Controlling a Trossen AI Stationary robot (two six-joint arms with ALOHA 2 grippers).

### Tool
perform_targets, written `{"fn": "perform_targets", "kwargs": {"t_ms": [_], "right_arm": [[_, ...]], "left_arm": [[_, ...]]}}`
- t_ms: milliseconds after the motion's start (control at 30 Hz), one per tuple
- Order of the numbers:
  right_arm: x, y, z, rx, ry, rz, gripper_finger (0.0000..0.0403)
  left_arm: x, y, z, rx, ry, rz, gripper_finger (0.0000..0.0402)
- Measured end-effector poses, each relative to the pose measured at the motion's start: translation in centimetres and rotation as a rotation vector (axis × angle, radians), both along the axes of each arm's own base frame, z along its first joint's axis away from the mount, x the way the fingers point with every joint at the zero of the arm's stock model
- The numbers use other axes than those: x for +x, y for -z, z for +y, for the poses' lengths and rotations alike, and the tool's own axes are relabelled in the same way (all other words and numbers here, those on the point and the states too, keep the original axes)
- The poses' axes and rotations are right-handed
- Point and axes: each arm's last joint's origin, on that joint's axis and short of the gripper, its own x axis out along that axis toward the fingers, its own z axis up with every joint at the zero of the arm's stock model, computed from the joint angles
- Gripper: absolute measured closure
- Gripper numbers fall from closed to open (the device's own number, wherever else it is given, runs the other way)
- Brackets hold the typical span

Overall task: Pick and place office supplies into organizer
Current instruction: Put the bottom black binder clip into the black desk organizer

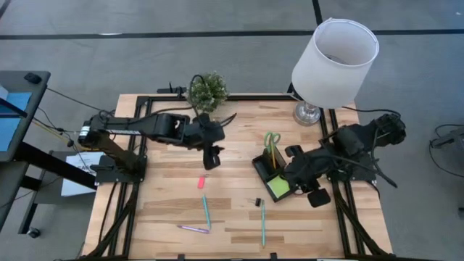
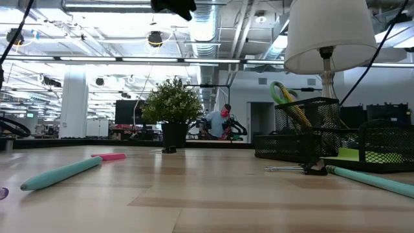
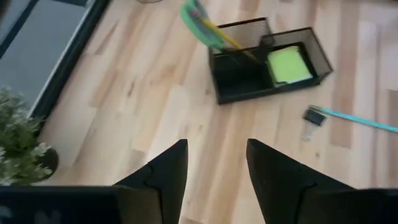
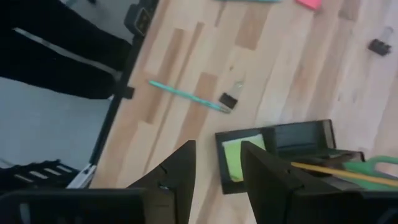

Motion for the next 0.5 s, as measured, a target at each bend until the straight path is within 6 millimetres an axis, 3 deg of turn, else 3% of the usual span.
{"fn": "perform_targets", "kwargs": {"t_ms": [133, 267, 367, 500], "right_arm": [[-0.2, -0.5, -0.8, 0.024, 0.032, -0.013, 0.0284], [-0.9, -1.2, -1.6, 0.052, 0.080, -0.044, 0.0284], [-0.9, -1.6, -2.0, 0.049, 0.101, -0.084, 0.0284], [-0.4, -1.8, -2.8, 0.038, 0.108, -0.131, 0.0284]], "left_arm": [[0.5, -0.1, -2.5, -0.009, 0.109, -0.073, 0.0246], [1.8, 1.7, -4.7, -0.010, 0.224, -0.115, 0.0246], [3.4, 2.9, -5.2, -0.034, 0.299, -0.180, 0.0246], [6.3, 6.4, -4.6, -0.057, 0.403, -0.195, 0.0246]]}}
